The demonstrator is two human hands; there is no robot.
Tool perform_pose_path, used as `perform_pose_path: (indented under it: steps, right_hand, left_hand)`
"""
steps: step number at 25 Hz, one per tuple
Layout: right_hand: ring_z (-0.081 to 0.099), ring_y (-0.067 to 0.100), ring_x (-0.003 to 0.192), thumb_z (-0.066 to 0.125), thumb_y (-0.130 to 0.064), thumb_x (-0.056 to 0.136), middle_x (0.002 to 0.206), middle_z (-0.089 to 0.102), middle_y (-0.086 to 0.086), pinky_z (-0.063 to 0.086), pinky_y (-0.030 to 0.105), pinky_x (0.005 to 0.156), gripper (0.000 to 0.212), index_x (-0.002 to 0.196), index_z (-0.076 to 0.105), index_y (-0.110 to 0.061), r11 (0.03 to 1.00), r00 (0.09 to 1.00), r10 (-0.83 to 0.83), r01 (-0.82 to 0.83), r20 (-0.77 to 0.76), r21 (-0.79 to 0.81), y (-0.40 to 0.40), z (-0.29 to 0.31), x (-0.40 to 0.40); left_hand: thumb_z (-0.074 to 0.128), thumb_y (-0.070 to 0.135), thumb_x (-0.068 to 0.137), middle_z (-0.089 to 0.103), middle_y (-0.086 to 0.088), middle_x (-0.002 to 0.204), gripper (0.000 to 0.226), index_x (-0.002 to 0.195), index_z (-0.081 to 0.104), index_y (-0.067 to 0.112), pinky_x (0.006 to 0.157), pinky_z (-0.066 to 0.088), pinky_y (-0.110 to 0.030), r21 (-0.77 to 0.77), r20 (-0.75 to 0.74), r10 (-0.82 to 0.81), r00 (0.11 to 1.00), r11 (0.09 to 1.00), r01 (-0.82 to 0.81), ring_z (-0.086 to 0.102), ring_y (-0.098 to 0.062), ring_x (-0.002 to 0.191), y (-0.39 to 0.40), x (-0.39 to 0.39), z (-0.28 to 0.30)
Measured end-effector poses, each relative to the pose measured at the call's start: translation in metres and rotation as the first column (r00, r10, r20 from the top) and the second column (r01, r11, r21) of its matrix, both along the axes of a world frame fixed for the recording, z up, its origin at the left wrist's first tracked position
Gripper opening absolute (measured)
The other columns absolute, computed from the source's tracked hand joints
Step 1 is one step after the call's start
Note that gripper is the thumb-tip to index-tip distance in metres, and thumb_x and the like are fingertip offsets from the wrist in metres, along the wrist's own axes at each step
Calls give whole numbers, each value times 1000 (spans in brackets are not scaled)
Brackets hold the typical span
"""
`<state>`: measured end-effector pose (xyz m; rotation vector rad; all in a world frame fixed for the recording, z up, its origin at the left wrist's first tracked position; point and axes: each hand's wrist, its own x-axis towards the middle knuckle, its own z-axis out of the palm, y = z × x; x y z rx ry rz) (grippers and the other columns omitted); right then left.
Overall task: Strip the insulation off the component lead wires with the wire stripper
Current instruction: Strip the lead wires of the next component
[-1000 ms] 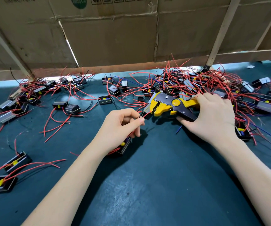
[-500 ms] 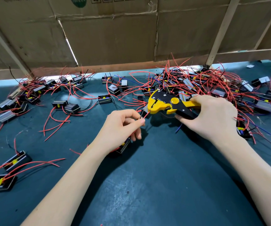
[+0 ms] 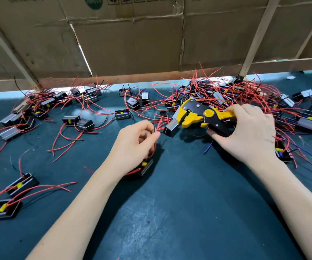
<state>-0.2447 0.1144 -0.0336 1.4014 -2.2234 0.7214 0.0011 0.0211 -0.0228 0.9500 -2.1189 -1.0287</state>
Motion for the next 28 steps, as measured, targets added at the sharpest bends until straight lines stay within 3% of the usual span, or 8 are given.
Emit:
perform_pose_path:
  steps: [2, 4, 7, 10, 12, 17, 24, 28]
  right_hand:
    - [56, 34, 95, 75, -56, 66, 92, 62, 8, 34, 42, 84, 54, 97, 62, -13, 1000, 1000, 10, -10, 15, -3, 0, 1, 1]
    - [56, 34, 95, 76, -55, 66, 92, 62, 8, 35, 43, 84, 54, 96, 62, -14, 1000, 1000, 10, -10, 22, 12, 0, 1, 2]
    - [56, 34, 95, 76, -55, 66, 92, 62, 8, 36, 43, 83, 54, 97, 62, -13, 1000, 999, 15, -15, 28, 18, 0, 2, 1]
    - [56, 34, 97, 77, -55, 65, 95, 62, 8, 35, 42, 82, 56, 99, 62, -13, 999, 999, 20, -21, 34, 40, 0, 1, 1]
    - [56, 34, 98, 77, -55, 65, 96, 63, 8, 35, 42, 82, 57, 100, 62, -13, 998, 999, 31, -32, 24, 46, 0, 1, 2]
    - [56, 34, 99, 78, -55, 65, 98, 63, 8, 34, 42, 83, 57, 102, 62, -14, 998, 999, 34, -35, 29, 45, 0, 1, 2]
    - [56, 33, 99, 76, -57, 66, 98, 63, 7, 34, 41, 82, 57, 102, 62, -15, 999, 998, 40, -41, 41, 31, 1, 3, 2]
    - [56, 33, 98, 74, -58, 67, 96, 62, 6, 34, 41, 82, 56, 101, 62, -15, 999, 999, 35, -36, 39, 35, 0, 2, 2]
  left_hand:
    - [56, 6, 96, 71, 6, 106, 30, 123, 48, 18, 79, 51, -22, -11, -84, -52, 995, 999, 51, 69, -6, 84, 0, 0, 3]
    - [58, 6, 94, 61, 6, 129, 55, 141, 34, 24, 93, 45, -20, -101, -44, -11, 999, 995, 6, 63, -6, 107, -8, 6, 3]
    - [61, 4, 89, 66, 0, 118, 47, 133, 49, 16, 93, 41, -25, -266, -50, 296, 954, 917, -299, 61, -15, 106, -33, 28, 4]
    - [61, 4, 85, 66, -13, 114, 31, 116, 60, 7, 98, 43, -38, -382, 21, 627, 779, 725, -573, 59, -32, 108, -58, 60, 2]
    - [63, 9, 84, 61, -21, 118, 33, 117, 59, 6, 97, 41, -47, -428, 132, 752, 645, 630, -648, 51, -41, 113, -67, 75, -3]
    - [68, 19, 86, 53, -25, 130, 50, 132, 53, 7, 95, 38, -51, -456, 404, 714, 572, 699, -551, 43, -45, 119, -71, 79, -13]
    - [68, 37, 87, 64, -17, 105, 29, 107, 67, 16, 88, 41, -46, -471, 343, 664, 664, 733, -491, 51, -40, 108, -68, 75, -8]
    - [49, 39, 98, 64, -23, 106, 37, 106, 65, 7, 89, 43, -46, -327, 331, 653, 681, 757, -566, 52, -42, 106, -70, 73, -7]
